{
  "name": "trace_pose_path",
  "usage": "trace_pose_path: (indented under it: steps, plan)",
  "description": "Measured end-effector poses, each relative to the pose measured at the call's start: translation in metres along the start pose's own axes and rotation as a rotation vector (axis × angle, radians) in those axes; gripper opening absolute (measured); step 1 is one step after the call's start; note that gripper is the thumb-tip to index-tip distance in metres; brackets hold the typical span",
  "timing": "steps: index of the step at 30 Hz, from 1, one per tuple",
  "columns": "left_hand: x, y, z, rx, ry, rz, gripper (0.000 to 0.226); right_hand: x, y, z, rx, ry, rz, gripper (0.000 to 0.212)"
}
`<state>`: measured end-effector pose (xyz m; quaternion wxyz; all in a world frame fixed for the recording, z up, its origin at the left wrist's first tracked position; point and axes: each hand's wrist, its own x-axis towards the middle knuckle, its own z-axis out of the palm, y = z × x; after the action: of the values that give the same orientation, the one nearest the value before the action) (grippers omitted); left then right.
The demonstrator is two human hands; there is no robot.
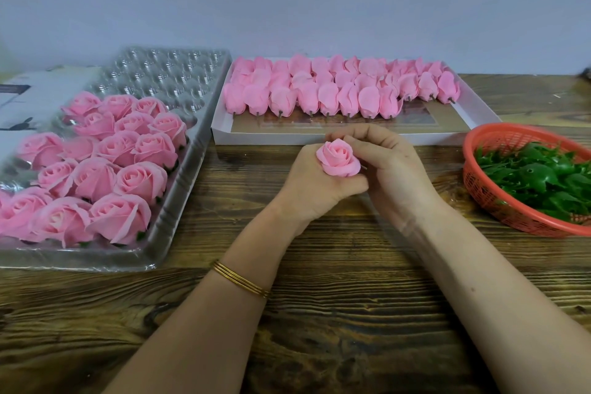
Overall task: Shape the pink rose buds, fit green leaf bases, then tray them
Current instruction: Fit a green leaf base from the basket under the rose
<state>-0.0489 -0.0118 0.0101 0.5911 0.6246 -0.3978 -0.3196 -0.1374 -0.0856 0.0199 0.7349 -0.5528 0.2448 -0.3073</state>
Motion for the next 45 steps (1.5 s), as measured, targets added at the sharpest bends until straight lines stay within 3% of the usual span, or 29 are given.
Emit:
trace_pose_path:
  steps: [9,13,17,22,26,29,35,40,45]
  plan:
    - [0.001,-0.003,-0.005,-0.038,0.013,0.037,0.019,0.003,0.002,-0.003,0.064,0.045,0.007,0.02]
    - [0.004,-0.004,-0.007,-0.058,0.052,0.046,0.031,0.004,0.002,-0.005,0.113,0.067,0.057,0.028]
    - [0.005,-0.002,-0.006,-0.125,0.128,0.039,0.02,0.004,0.004,-0.005,0.121,0.098,0.122,0.031]
    - [0.007,-0.002,-0.008,-0.222,0.166,0.031,0.028,-0.003,0.007,-0.003,0.137,-0.044,0.17,0.04]
    - [0.008,-0.004,-0.008,-0.286,0.154,0.022,0.039,-0.007,0.013,0.002,0.124,-0.154,0.151,0.032]
    - [0.009,-0.004,-0.008,-0.312,0.166,0.007,0.025,-0.009,0.016,0.007,0.167,-0.178,0.131,0.035]
    - [0.01,-0.005,-0.009,-0.323,0.168,-0.035,0.02,-0.007,0.021,0.009,0.218,-0.201,0.124,0.035]
    - [0.007,0.0,-0.008,-0.307,0.15,-0.044,0.035,-0.006,0.024,0.009,0.219,-0.203,0.127,0.039]
    - [0.004,0.002,-0.009,-0.31,0.127,-0.043,0.032,-0.006,0.026,0.009,0.216,-0.216,0.125,0.038]
